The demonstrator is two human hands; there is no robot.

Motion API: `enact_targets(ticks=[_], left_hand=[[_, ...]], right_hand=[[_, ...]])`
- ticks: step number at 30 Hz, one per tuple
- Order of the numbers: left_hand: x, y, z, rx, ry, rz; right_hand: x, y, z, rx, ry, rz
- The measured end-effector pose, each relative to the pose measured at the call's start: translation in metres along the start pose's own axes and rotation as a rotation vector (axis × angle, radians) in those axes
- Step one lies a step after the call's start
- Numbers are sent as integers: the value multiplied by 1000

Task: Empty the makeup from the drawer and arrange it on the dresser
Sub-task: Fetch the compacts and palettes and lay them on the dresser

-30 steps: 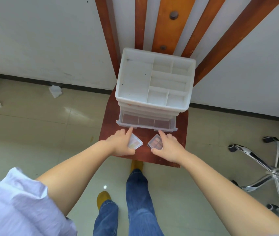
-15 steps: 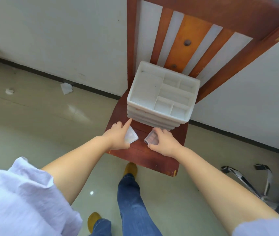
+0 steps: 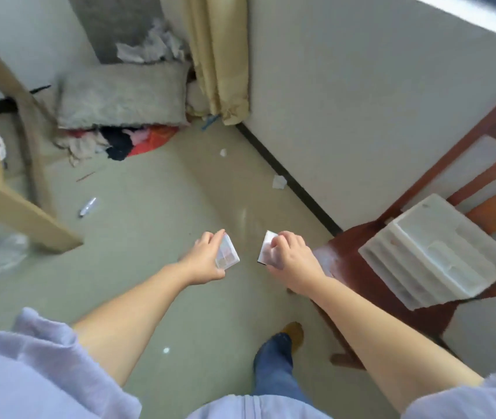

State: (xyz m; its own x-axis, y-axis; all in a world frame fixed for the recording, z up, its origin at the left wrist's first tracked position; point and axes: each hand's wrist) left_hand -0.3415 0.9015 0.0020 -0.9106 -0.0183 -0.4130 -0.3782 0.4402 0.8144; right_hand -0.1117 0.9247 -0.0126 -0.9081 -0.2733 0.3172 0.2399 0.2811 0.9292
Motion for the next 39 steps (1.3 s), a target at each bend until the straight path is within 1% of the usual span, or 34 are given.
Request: enact_targets(ticks=[5,8,13,20,26,29,32,36,39], left_hand=[[106,26,-139,-235,256,-77],[161,35,-216,-338,405,-127],[235,33,-321,-491,596,-231],[345,26,-442,-588,851,-340],[446,40,-543,-676,1016,-393],[480,25,-611,-768,1140,-418],[503,-10,-697,-854,1305,-458],[532,-67,-819,-881,1462,-503],[555,-90,-897,-875,1522,-474]], right_hand=[[140,-11,4,23,278,-122],[231,-20,5,39,461,-153],[374,-46,6,78,745,-197],[558,-107,13,144,1042,-246],[739,-165,9,194,1246,-269],[833,-203,-25,244,1400,-310],[924,-248,-91,322,1586,-334],[1028,-312,-207,380,1810,-303],[1086,-347,-279,397,1873,-252]])
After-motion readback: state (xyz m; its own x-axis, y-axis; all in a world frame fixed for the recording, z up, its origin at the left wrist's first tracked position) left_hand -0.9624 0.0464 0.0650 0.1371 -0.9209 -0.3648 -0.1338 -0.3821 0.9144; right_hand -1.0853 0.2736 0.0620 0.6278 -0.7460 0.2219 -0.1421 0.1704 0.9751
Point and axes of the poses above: each hand's wrist, its own z-axis towards the middle knuckle, its own y-axis out of the back of the hand, x = y × z, and after that the axes turned 6 degrees about -y, right-handed
